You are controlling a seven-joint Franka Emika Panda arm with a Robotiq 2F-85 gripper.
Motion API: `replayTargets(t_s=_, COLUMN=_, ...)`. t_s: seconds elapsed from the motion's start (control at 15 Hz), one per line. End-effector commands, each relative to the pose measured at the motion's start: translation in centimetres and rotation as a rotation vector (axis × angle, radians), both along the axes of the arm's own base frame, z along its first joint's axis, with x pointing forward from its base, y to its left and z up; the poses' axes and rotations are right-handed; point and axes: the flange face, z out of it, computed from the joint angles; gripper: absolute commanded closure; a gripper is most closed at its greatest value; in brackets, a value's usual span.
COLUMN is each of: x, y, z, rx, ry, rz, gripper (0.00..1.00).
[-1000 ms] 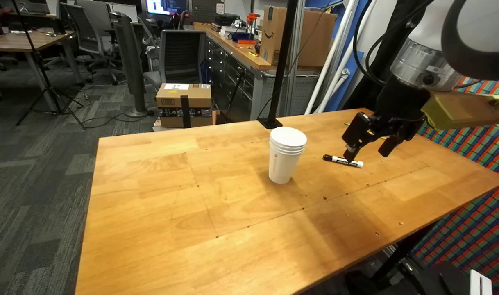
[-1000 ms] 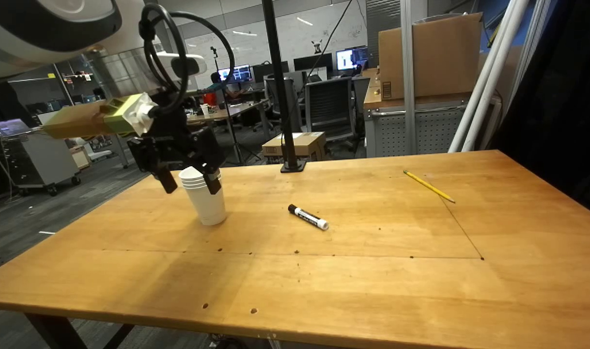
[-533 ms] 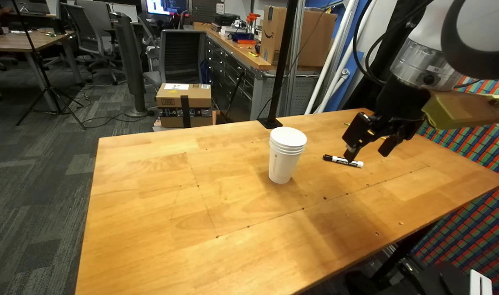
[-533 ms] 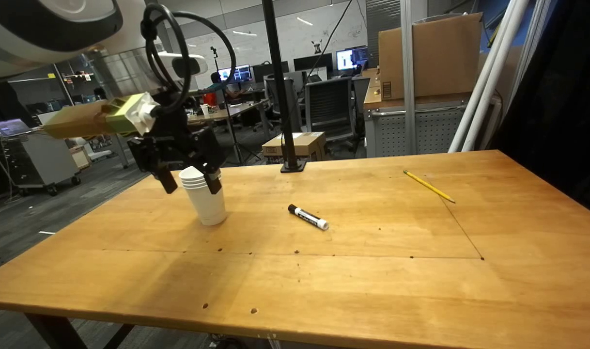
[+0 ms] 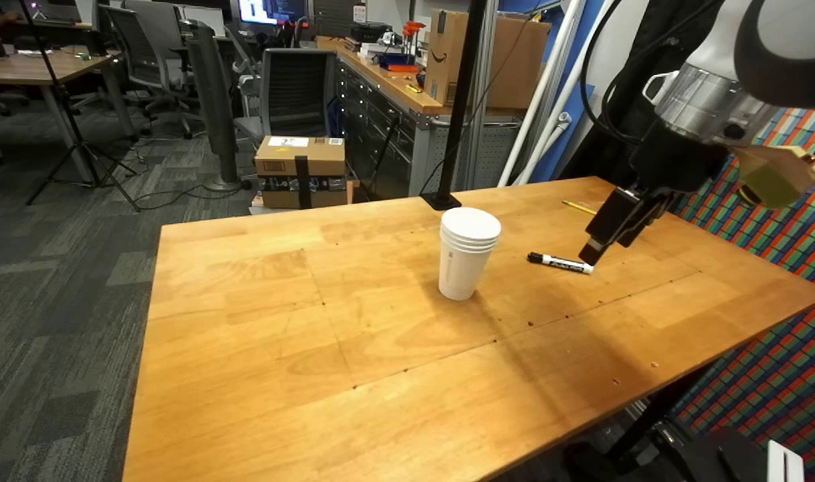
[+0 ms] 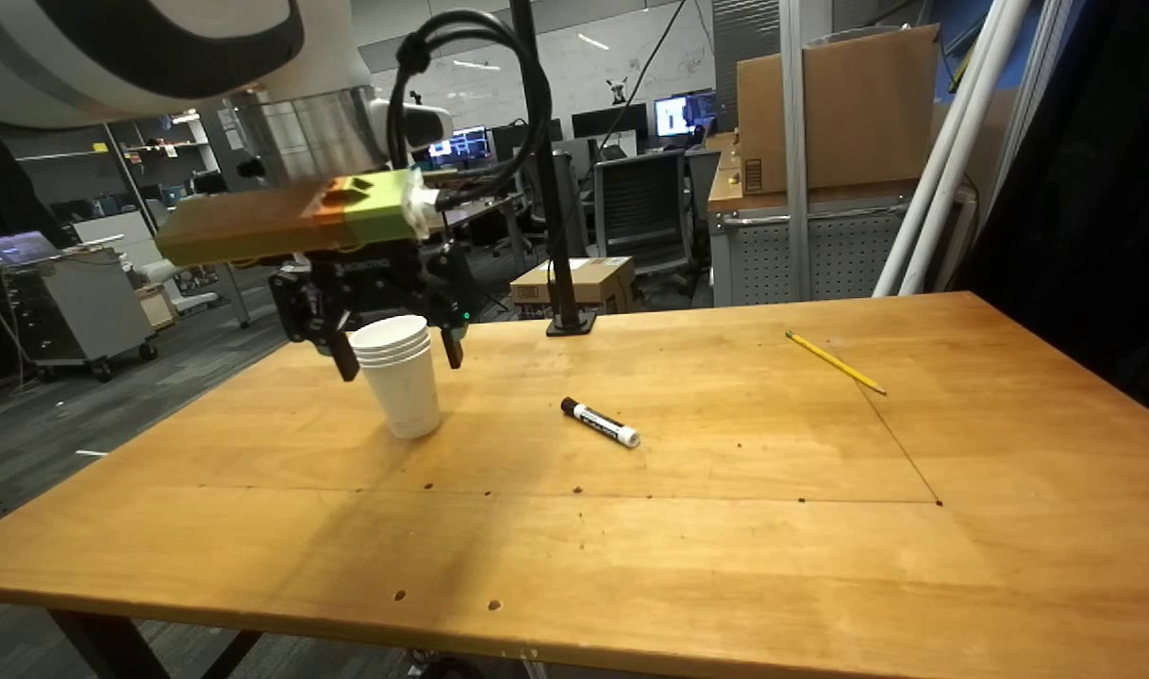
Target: Put the marker into the cup
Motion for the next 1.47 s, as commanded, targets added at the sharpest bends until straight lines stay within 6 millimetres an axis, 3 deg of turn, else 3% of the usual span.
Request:
replayTargets(t_s=0.0, x=0.5, y=-0.9, z=-0.1, rx=-0.005, ry=-0.033, rz=0.188, gripper=0.00)
replayTargets(t_s=0.27, x=1.6, y=-0.5, z=-1.1, rx=-0.032, ry=-0.061, rz=0.350, gripper=0.00)
replayTargets(t_s=0.6, x=5.2, y=-0.2, z=-2.9, rx=-0.085, ry=-0.116, rz=0.432, gripper=0.00)
replayTargets(t_s=1.0, x=9.4, y=-2.2, z=-4.9, rx=-0.132, ry=-0.119, rz=0.478, gripper=0.00)
replayTargets(t_s=1.4, x=10.4, y=-4.8, z=-6.0, rx=-0.119, ry=-0.070, rz=0.554, gripper=0.00)
